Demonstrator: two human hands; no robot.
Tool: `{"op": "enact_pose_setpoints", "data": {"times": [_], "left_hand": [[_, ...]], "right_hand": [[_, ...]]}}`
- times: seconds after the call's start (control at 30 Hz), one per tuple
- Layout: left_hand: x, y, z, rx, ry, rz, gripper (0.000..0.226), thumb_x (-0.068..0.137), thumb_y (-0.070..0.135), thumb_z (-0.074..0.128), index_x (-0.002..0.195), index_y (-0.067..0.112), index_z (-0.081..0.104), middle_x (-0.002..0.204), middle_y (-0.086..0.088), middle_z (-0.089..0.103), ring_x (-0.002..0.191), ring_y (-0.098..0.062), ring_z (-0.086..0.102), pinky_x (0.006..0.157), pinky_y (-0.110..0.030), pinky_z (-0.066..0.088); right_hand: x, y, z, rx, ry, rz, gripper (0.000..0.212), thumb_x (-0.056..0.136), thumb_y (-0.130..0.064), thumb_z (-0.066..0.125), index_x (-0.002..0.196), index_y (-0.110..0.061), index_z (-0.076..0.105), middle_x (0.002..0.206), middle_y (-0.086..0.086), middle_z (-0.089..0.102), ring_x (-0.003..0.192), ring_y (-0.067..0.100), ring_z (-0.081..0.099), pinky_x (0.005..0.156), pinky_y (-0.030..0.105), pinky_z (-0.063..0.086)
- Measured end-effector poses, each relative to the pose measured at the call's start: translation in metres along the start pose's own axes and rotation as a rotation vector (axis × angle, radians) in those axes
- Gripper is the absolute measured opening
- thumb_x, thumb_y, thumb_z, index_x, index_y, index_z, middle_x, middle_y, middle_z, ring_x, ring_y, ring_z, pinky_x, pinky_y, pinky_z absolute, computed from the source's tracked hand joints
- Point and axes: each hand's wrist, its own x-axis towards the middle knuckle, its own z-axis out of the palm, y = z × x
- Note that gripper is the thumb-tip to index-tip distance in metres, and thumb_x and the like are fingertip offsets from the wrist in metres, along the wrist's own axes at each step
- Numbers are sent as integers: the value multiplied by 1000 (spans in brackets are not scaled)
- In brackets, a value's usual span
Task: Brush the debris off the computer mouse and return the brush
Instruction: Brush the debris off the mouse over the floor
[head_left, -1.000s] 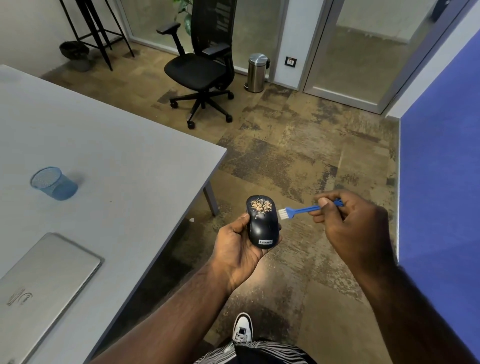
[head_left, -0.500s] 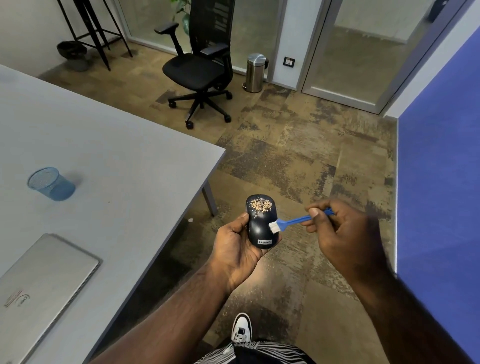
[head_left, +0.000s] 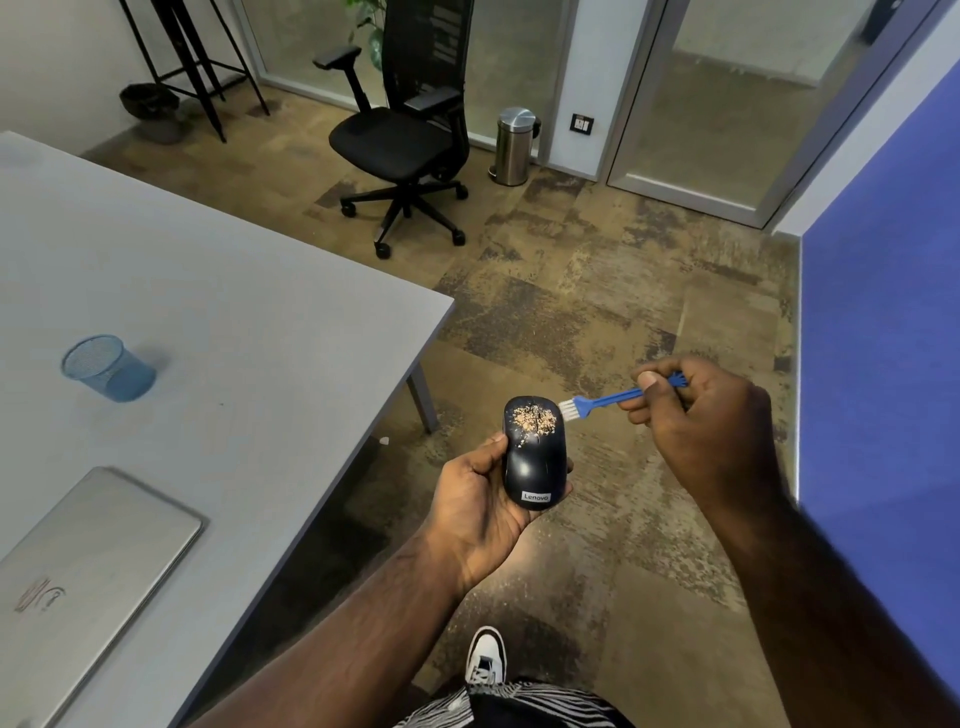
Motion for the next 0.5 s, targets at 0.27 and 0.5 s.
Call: {"op": "enact_pose_setpoints", "data": {"times": [0.27, 0.5], "left_hand": [[-1, -1, 2, 3, 1, 0, 44, 98, 24, 39, 130, -2, 54, 130, -29, 58, 99, -41, 64, 85, -48, 53], [-1, -2, 0, 19, 5, 6, 45, 96, 23, 42, 131, -2, 53, 129, -30, 59, 99, -42, 64, 86, -49, 53]], "right_hand": [[6, -2, 1, -29, -22, 3, 12, 94, -15, 60, 98, -14, 71, 72, -2, 73, 65, 7, 72, 61, 37, 62], [10, -2, 2, -67, -32, 12, 12, 94, -16, 60, 98, -14, 71, 74, -1, 74, 68, 14, 73, 64, 41, 62]]}}
